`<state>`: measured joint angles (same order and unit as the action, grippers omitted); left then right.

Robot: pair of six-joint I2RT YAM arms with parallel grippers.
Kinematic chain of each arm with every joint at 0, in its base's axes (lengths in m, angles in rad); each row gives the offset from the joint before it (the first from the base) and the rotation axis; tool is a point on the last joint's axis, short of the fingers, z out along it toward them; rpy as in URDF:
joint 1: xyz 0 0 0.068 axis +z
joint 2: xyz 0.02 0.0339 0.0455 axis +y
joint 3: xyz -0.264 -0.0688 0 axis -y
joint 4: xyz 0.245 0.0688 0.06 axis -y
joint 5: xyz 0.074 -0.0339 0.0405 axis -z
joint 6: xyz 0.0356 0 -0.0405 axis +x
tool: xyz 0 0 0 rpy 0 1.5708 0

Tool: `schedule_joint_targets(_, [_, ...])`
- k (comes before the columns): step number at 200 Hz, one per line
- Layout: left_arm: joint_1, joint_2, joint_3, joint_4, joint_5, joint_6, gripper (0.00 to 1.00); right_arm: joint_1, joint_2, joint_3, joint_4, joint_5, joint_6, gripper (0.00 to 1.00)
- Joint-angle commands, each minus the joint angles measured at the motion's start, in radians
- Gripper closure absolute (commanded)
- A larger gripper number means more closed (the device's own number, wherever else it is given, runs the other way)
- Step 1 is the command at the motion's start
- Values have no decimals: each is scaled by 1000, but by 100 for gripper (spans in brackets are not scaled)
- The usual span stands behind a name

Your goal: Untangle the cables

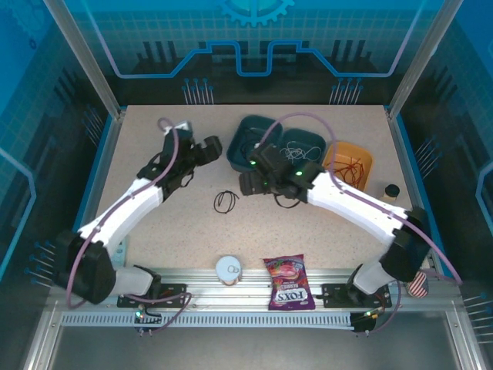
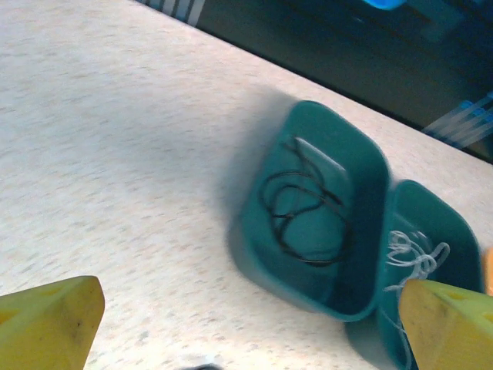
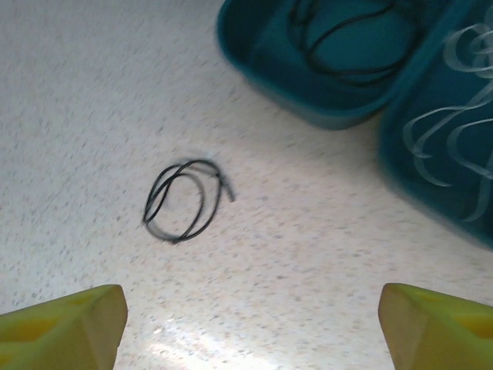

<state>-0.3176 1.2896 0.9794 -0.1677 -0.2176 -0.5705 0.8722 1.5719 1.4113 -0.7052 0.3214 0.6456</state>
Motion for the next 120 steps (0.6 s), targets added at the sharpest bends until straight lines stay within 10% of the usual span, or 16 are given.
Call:
schedule_joint_targets(1, [51,-135,-117,-47,-70,-86,1,54,112,80,-31,-49,24,21])
schedule_joint_targets(120, [112,-639,-496,-252,-99,-191,1,85,543,360,-51,-128,99,42])
